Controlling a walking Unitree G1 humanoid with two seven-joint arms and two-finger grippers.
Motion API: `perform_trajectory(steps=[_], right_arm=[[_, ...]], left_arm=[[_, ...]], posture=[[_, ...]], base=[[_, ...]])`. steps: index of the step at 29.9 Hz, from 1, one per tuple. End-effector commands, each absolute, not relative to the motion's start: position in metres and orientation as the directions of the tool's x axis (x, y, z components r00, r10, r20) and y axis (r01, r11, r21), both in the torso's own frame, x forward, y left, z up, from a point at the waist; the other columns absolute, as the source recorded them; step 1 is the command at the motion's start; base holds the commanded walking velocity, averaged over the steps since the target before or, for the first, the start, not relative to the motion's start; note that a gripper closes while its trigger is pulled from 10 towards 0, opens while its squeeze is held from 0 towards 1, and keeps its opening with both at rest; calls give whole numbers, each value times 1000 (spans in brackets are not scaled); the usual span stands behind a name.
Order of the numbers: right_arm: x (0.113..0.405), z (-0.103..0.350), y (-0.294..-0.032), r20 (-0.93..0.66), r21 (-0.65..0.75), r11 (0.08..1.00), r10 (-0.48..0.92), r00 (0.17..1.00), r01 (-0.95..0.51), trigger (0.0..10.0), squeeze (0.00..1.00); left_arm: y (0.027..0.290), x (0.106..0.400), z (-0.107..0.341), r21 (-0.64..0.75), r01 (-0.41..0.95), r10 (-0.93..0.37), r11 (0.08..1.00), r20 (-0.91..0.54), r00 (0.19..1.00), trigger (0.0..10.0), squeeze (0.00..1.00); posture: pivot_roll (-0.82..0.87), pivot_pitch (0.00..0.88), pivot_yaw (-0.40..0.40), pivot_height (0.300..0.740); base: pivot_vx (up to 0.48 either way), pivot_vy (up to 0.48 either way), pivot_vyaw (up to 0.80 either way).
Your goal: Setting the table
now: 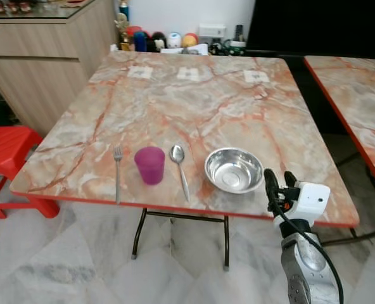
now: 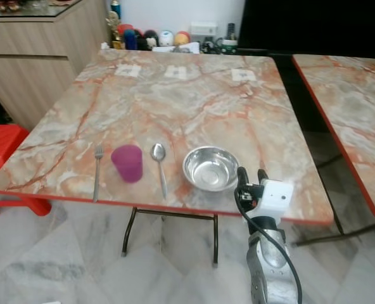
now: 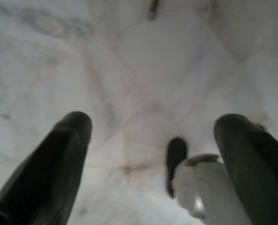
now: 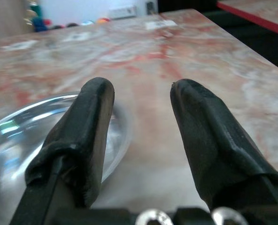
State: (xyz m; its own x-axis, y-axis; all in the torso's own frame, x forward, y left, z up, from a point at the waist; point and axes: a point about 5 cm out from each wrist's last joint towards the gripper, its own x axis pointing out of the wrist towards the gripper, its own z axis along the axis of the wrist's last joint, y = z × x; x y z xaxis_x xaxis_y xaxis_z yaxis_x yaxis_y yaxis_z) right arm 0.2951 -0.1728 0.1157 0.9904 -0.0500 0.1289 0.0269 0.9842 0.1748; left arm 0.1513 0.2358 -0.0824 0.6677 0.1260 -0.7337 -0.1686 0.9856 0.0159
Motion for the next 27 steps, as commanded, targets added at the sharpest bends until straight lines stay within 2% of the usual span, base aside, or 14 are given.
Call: perform_trajectory(steps=[1, 13, 21, 27], right_arm=[[295, 117, -174, 132, 183, 983, -57, 990, 32, 10000, 0], [289, 120, -176, 126, 244, 969, -79, 989, 46, 10000, 0], [273, 133, -178, 61, 422, 900, -147, 987, 108, 10000, 0], [272, 133, -180, 13, 491, 859, -176, 984, 147, 10000, 0]], left_arm=[[238, 146, -84, 26, -173, 135, 985, -747, 651, 10000, 0], [225, 155, -82, 25, -148, 122, 989, -711, 692, 10000, 0], [227, 156, -81, 25, -140, 116, 990, -704, 700, 10000, 0], [231, 161, -77, 31, -133, 117, 991, -693, 711, 10000, 0]], posture=[[1, 127, 0, 740], [1, 122, -5, 740], [-3, 104, -3, 740], [-6, 94, -3, 740]], base=[[277, 0, 0], [0, 0, 0], [0, 0, 0], [0, 0, 0]])
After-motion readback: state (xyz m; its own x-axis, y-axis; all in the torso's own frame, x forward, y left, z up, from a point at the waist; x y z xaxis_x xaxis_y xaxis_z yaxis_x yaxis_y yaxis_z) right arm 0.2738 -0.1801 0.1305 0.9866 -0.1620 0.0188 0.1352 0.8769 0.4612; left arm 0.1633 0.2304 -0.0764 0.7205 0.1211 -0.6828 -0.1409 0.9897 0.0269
